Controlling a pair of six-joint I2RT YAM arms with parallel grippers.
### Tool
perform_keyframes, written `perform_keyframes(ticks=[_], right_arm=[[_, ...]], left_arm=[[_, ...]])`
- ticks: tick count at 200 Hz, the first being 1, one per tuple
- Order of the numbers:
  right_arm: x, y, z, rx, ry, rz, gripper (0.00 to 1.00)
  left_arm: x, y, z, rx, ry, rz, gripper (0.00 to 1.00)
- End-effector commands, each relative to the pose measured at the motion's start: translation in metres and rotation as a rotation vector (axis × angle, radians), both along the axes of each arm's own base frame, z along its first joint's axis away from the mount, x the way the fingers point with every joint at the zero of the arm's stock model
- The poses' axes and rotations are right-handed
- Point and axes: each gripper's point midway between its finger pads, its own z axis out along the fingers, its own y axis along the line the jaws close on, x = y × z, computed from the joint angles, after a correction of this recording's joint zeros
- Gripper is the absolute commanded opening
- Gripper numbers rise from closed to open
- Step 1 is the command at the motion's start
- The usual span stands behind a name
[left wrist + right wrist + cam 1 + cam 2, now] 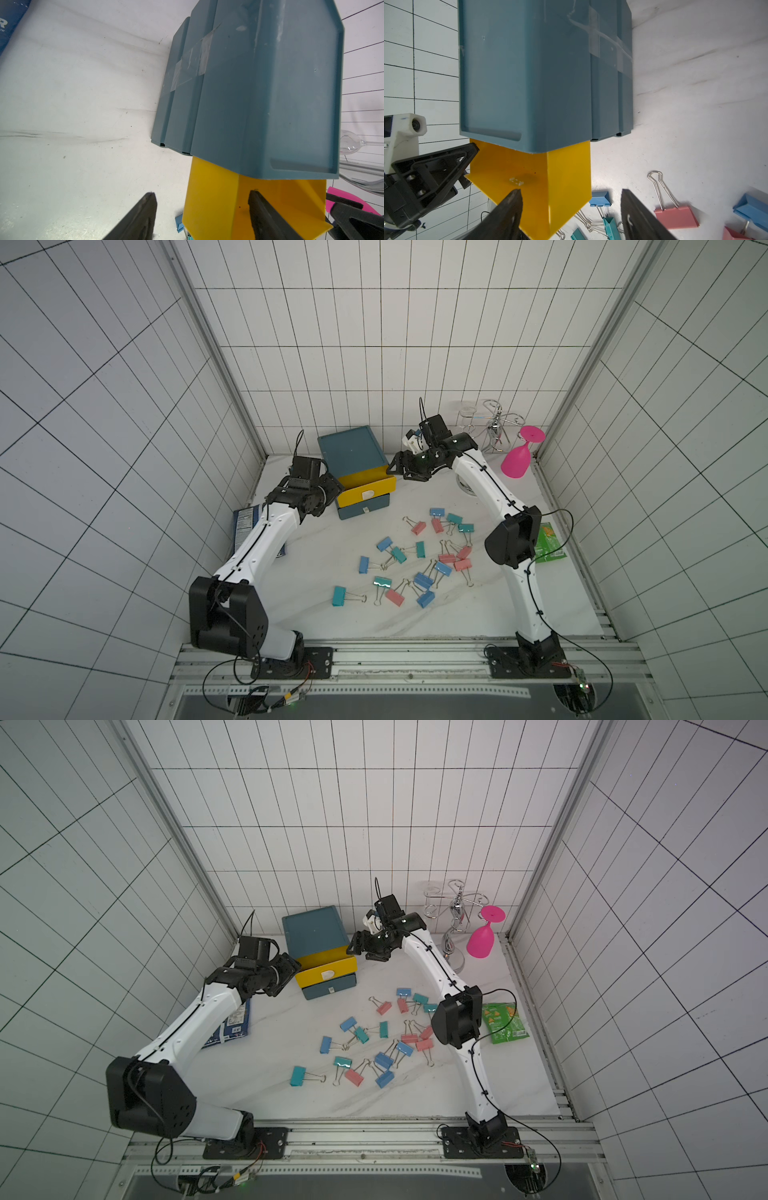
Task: Put the binder clips in the drawer according to color
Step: Open the drawer in the storage box.
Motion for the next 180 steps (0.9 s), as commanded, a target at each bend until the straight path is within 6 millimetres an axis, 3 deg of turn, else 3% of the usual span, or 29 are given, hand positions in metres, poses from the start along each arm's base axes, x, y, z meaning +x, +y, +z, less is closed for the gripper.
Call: perform_keyframes(ticks=[1,82,180], right_arm=[[0.002,0.002,-0.006,-0.011,0.011,-0.007,0.75],[-0.004,0.001,-0.019,-0.054,0.028,-0.006,0.68],[-0.036,0.003,-0.012,-0.087,0.018,0.032,0.63]], left_arm=[[0.008,0.000,0.006,0.015,-0.027,-0.019,0.73],[-0.001,-0.006,0.000,-0.017,-0.002,-0.050,0.60],[-0.026,-0.020,0.001,-0.048,-0.007,-0.064,0.47]])
